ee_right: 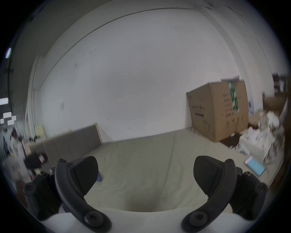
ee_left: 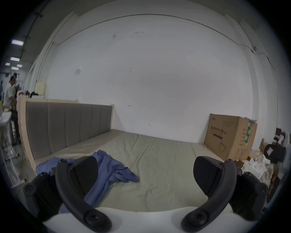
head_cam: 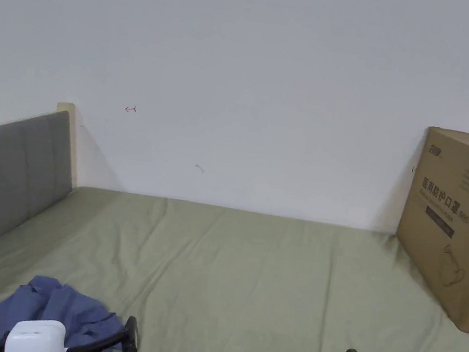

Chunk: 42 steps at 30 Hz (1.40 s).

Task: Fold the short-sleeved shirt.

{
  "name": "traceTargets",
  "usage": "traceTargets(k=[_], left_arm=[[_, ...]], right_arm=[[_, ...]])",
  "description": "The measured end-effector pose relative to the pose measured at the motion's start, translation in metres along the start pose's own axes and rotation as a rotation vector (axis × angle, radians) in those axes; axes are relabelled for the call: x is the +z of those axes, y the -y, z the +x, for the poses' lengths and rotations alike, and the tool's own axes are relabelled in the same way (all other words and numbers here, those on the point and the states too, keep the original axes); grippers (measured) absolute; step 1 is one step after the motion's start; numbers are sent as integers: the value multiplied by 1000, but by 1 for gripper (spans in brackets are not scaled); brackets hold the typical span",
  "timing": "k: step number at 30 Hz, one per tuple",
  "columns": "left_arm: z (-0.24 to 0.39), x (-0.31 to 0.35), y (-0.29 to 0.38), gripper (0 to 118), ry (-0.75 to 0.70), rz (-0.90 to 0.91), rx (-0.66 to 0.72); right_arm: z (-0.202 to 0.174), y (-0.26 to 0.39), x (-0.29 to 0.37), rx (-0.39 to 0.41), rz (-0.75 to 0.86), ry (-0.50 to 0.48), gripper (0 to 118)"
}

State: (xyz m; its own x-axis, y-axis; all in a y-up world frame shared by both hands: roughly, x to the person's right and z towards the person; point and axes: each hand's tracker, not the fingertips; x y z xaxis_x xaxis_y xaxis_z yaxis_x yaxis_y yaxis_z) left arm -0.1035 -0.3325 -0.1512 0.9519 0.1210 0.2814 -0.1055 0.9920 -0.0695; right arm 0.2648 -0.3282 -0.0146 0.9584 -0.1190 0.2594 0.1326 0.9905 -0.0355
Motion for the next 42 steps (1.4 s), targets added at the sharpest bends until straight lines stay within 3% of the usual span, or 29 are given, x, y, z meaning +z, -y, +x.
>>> traceTargets(k=[6,21,42], left_arm=[[11,-5,-5,118,27,-6,7],[11,-5,-11,118,18,-26,-27],[14,0,-11,118,43,-8,-39]], right_arm=[[-14,3,1,26,-5,-10,118],[-7,-6,3,-22,-1,27,118],[-7,-6,6,-14,-7,27,118]])
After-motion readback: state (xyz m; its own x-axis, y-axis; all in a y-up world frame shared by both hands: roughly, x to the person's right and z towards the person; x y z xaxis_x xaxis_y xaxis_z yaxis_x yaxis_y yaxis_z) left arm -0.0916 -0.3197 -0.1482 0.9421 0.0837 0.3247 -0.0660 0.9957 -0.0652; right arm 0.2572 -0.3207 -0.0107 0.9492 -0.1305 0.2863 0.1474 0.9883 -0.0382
